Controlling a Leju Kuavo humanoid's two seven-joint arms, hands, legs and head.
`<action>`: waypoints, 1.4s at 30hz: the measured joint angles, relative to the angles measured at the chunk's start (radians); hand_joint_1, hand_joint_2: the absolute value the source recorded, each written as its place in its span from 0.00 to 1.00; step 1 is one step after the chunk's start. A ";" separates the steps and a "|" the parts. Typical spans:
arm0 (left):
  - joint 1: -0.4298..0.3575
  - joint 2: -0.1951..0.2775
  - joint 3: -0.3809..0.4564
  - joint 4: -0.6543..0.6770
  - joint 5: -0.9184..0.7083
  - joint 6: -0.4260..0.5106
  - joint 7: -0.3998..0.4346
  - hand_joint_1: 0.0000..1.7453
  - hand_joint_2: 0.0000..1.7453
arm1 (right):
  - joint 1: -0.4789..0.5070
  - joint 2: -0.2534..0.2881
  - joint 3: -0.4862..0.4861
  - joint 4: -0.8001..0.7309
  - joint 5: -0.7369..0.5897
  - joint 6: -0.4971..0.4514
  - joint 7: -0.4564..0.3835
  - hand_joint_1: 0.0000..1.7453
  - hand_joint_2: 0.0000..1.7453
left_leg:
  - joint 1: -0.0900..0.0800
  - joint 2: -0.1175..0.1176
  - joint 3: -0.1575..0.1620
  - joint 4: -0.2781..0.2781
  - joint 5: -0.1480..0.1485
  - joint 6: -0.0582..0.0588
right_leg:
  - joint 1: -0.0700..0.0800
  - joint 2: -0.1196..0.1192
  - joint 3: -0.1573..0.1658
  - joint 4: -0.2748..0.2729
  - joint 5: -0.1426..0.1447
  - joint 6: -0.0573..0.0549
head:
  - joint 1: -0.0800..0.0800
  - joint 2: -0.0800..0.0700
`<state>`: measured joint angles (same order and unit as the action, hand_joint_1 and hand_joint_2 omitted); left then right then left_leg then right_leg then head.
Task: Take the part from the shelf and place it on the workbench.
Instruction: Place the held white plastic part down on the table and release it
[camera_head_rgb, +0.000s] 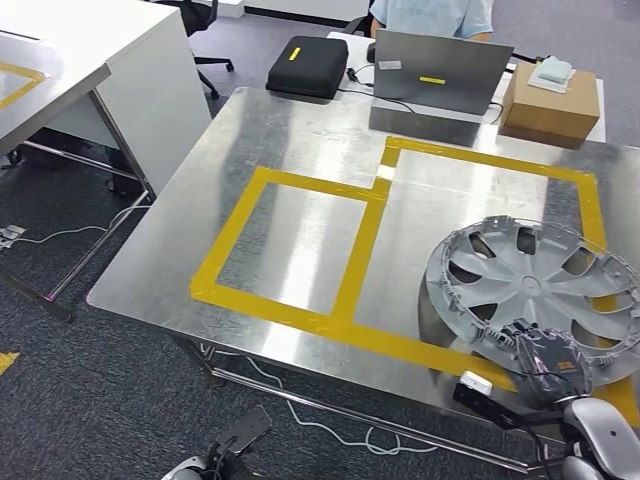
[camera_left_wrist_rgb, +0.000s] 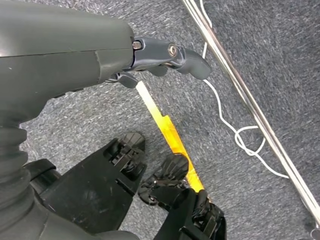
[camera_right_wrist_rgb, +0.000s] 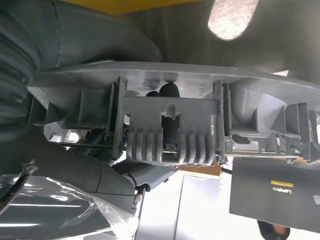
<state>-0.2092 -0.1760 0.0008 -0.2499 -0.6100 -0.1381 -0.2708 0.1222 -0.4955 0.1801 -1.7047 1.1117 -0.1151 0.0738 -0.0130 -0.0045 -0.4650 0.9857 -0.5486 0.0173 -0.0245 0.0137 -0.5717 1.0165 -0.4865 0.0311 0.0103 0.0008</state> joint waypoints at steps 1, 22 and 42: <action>0.000 0.000 0.000 0.000 0.000 0.000 0.000 0.00 1.00 | 0.002 0.000 0.000 -0.001 0.001 -0.002 -0.001 1.00 1.00 | 0.000 0.000 0.000 0.000 0.000 0.000 | 0.000 0.000 0.000 0.000 0.000 0.000 | 0.000 0.000; 0.001 -0.002 -0.010 0.000 -0.011 0.009 -0.012 0.00 1.00 | 0.058 0.002 -0.007 -0.024 0.043 -0.082 -0.018 0.00 1.00 | -0.001 -0.001 -0.002 0.000 0.000 0.000 | -0.001 -0.001 -0.001 0.000 0.000 0.000 | 0.000 0.000; 0.007 -0.002 -0.012 0.000 0.005 0.040 -0.016 0.00 0.00 | 0.112 0.130 -0.112 -0.088 -0.408 -0.107 -0.062 0.00 1.00 | -0.001 -0.002 -0.002 0.000 0.000 0.000 | -0.001 -0.002 -0.001 0.000 0.000 0.000 | 0.000 0.000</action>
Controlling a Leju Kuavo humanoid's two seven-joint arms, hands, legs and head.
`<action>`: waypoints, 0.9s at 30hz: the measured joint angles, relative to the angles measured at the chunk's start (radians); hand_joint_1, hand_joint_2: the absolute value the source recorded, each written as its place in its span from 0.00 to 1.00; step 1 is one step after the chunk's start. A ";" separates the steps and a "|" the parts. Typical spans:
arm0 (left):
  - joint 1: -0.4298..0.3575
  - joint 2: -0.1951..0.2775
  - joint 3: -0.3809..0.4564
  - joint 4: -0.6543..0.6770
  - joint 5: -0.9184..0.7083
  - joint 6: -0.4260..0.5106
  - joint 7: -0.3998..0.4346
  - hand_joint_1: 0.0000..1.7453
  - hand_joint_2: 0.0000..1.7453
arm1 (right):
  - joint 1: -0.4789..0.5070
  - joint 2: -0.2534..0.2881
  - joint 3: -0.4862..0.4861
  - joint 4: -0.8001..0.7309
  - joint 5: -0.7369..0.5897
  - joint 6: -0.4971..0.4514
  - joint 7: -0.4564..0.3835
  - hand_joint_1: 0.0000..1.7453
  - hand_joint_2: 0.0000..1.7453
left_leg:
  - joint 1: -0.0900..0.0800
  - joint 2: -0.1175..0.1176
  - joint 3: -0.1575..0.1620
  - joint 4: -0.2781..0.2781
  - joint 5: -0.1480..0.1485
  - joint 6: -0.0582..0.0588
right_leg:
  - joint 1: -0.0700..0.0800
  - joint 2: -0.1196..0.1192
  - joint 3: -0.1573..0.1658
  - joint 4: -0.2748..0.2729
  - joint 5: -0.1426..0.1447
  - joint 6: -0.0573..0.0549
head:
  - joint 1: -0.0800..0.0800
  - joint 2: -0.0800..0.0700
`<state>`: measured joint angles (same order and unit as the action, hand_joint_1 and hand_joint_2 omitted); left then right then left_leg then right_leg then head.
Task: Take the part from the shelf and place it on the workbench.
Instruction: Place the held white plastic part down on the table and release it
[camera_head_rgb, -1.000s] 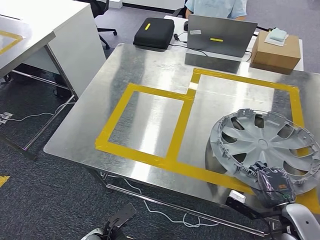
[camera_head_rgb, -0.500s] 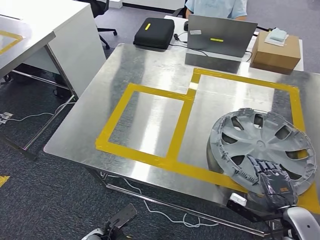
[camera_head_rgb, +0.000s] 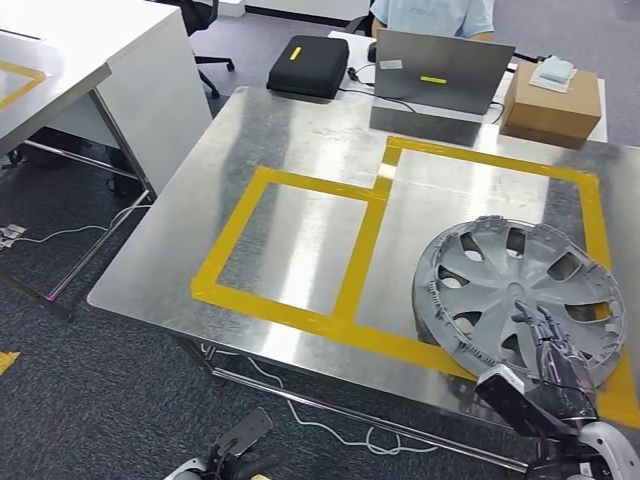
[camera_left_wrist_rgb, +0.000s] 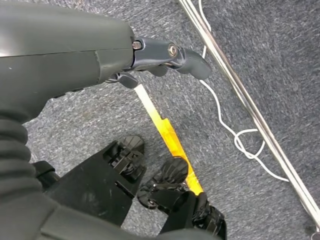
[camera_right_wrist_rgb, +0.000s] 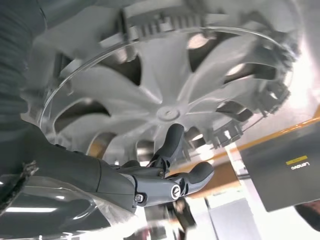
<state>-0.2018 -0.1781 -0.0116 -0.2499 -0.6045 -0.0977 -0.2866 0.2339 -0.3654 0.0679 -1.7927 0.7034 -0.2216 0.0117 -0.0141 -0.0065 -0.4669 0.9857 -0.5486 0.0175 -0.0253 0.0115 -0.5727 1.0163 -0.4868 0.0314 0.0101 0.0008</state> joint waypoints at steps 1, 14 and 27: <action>0.002 0.000 0.000 0.000 0.002 0.001 -0.003 0.00 0.00 | 0.003 0.014 -0.011 -0.009 -0.056 0.011 -0.007 0.00 1.00 | 0.000 0.000 0.000 0.000 0.000 0.000 | 0.000 0.000 0.000 0.000 0.000 0.000 | 0.000 0.000; 0.007 0.003 0.004 0.000 0.007 0.008 -0.012 0.00 0.00 | 0.028 0.085 -0.085 -0.061 -0.223 0.059 -0.034 0.00 1.00 | 0.000 0.000 0.000 0.000 0.000 0.000 | 0.000 0.000 0.000 -0.001 0.000 0.000 | 0.000 0.000; 0.021 0.010 0.032 0.000 0.036 0.021 -0.039 0.00 0.00 | 0.102 0.117 -0.121 -0.157 -0.060 0.020 -0.076 0.00 1.00 | 0.000 0.000 -0.001 0.000 0.000 0.000 | 0.000 0.000 0.000 -0.001 0.000 0.000 | 0.000 0.000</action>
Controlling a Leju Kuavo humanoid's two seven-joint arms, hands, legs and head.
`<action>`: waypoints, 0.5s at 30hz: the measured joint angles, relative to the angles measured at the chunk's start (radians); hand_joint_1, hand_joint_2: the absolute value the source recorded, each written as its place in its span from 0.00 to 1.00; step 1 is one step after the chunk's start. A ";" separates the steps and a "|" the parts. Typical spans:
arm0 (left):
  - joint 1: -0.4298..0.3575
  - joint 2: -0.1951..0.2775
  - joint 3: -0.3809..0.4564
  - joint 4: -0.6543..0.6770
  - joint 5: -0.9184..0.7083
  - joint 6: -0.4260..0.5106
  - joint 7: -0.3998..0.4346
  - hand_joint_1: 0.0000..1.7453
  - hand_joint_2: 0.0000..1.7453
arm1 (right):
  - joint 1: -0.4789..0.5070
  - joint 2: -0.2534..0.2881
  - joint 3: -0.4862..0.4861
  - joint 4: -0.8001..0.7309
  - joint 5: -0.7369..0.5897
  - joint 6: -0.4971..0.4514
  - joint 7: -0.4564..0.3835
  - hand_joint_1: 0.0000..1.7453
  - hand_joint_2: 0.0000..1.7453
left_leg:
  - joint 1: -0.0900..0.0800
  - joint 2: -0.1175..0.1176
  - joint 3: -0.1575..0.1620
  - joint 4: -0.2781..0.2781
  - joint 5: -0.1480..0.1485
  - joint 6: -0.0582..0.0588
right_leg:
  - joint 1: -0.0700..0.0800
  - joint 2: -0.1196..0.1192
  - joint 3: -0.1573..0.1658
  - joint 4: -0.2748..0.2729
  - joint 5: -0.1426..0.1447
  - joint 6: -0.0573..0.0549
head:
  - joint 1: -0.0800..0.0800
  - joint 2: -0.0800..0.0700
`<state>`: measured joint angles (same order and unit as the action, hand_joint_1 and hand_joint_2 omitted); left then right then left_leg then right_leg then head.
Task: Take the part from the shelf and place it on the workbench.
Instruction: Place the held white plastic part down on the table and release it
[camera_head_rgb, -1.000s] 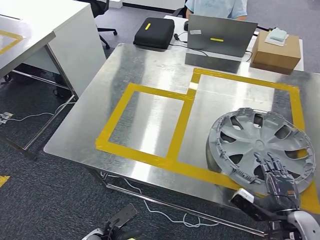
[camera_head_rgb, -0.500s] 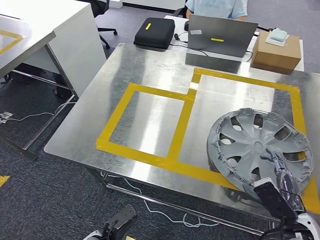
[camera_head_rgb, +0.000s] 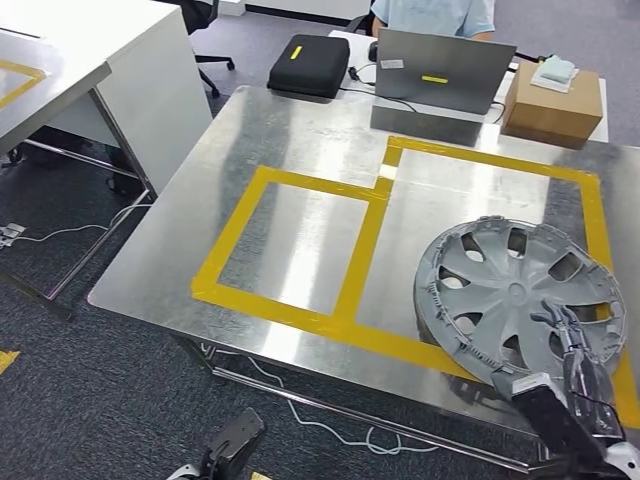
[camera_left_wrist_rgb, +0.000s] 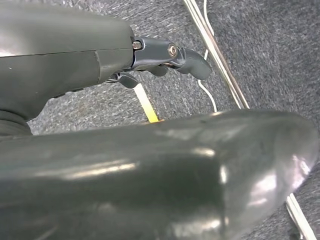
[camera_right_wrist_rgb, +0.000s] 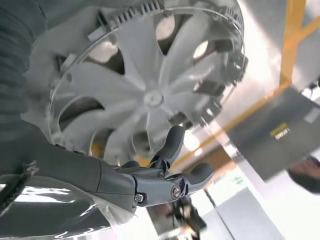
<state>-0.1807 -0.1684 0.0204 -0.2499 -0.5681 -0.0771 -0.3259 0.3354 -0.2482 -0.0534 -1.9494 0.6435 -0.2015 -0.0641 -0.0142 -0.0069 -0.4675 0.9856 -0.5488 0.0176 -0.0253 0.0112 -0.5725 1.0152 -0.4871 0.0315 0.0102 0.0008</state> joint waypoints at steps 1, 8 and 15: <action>0.002 0.000 0.004 0.000 0.003 0.001 -0.001 0.00 0.00 | 0.013 0.006 0.004 -0.018 0.034 -0.019 -0.001 0.00 1.00 | 0.000 0.000 0.000 0.000 0.000 0.000 | 0.000 0.000 0.000 0.000 0.000 0.000 | 0.000 0.000; 0.017 -0.003 0.047 0.000 0.051 0.027 -0.005 0.00 0.00 | 0.173 0.099 0.068 -0.162 0.392 -0.293 -0.009 0.00 1.00 | 0.000 -0.003 -0.001 0.000 0.000 0.000 | 0.001 -0.002 0.000 0.000 -0.002 0.001 | 0.000 0.000; 0.043 -0.002 0.101 0.000 0.094 0.066 -0.026 0.00 0.00 | 0.386 0.252 0.085 -0.304 0.543 -0.482 -0.010 0.00 1.00 | 0.001 -0.003 -0.001 -0.001 -0.002 0.000 | 0.001 -0.002 0.000 0.000 -0.004 0.001 | 0.000 0.000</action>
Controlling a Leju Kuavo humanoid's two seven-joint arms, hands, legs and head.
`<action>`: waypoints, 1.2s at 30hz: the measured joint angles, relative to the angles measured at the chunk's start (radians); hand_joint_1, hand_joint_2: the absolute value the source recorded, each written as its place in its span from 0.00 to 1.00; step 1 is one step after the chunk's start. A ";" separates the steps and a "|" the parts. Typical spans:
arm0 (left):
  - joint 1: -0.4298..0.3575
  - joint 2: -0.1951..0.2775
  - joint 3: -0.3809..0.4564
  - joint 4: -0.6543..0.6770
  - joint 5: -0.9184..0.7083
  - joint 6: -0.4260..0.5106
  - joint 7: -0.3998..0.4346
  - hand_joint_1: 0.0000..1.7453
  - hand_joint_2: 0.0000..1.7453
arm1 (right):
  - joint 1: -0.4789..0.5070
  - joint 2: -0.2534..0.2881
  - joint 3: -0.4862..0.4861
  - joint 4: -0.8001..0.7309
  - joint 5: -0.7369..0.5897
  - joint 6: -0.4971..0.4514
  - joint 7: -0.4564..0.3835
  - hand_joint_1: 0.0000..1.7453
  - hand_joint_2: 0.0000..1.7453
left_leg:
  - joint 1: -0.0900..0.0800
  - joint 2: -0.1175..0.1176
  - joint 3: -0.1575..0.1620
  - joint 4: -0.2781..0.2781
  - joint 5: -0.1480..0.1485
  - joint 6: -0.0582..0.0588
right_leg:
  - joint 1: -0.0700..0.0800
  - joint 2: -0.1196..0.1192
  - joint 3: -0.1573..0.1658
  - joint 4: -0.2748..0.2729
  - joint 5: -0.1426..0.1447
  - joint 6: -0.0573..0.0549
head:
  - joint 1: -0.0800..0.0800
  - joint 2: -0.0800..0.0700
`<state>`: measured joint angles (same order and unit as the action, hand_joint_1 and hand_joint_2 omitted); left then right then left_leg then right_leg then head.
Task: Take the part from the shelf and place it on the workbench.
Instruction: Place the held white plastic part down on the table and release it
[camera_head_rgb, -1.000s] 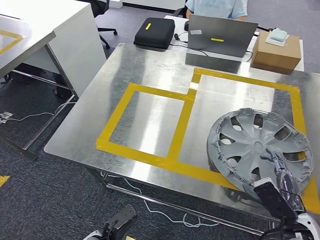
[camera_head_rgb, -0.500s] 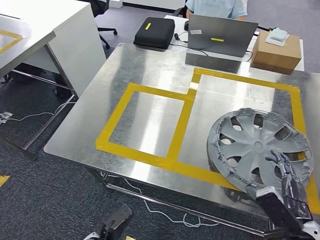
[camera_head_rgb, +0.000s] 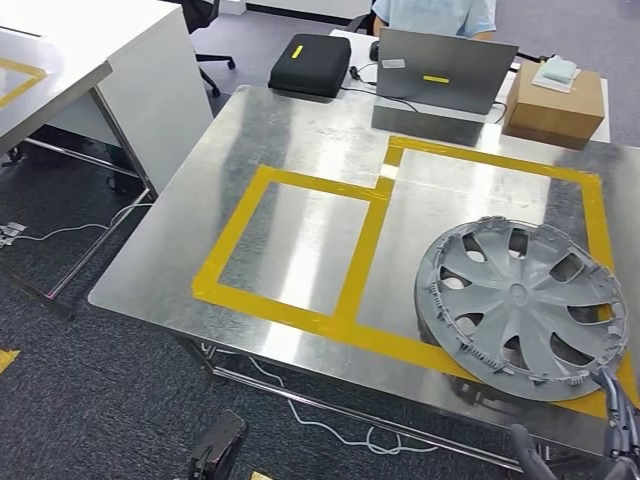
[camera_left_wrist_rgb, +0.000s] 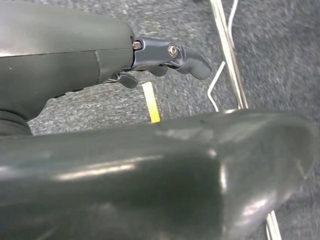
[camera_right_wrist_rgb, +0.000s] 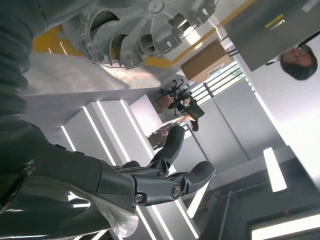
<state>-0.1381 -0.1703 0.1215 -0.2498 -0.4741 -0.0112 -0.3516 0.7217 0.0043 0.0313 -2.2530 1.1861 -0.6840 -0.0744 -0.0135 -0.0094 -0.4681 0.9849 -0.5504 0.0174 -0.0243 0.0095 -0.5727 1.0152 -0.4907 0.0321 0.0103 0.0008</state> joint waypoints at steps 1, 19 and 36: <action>0.004 0.000 0.008 0.000 0.003 0.004 -0.003 0.00 0.00 | 0.020 0.041 -0.018 -0.012 -0.035 -0.003 -0.046 0.00 1.00 | 0.000 0.000 0.000 0.000 0.000 0.000 | 0.000 0.000 0.000 0.000 0.000 0.000 | 0.000 0.000; 0.034 0.003 0.073 0.002 0.018 0.025 -0.022 0.00 0.00 | 0.035 0.313 -0.370 0.150 -0.344 -0.009 0.049 0.00 1.00 | -0.001 0.000 0.000 0.000 -0.001 0.001 | -0.001 0.001 0.002 -0.001 0.000 0.000 | 0.000 0.000; 0.073 -0.023 0.127 0.009 0.003 0.083 -0.063 0.00 0.00 | -0.295 0.340 -0.703 0.910 -0.891 -0.010 0.057 0.00 0.00 | -0.001 0.001 0.001 0.001 -0.001 0.001 | -0.001 0.001 0.003 -0.004 0.001 0.002 | 0.000 0.000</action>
<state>-0.0655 -0.1934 0.2486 -0.2410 -0.4714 0.0716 -0.4150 0.4268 0.3447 -0.6717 -1.3428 0.2953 -0.6943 -0.0173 -0.0146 -0.0080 -0.4668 0.9857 -0.5516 0.0187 -0.0256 0.0109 -0.5698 1.0111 -0.4893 0.0337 0.0104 0.0008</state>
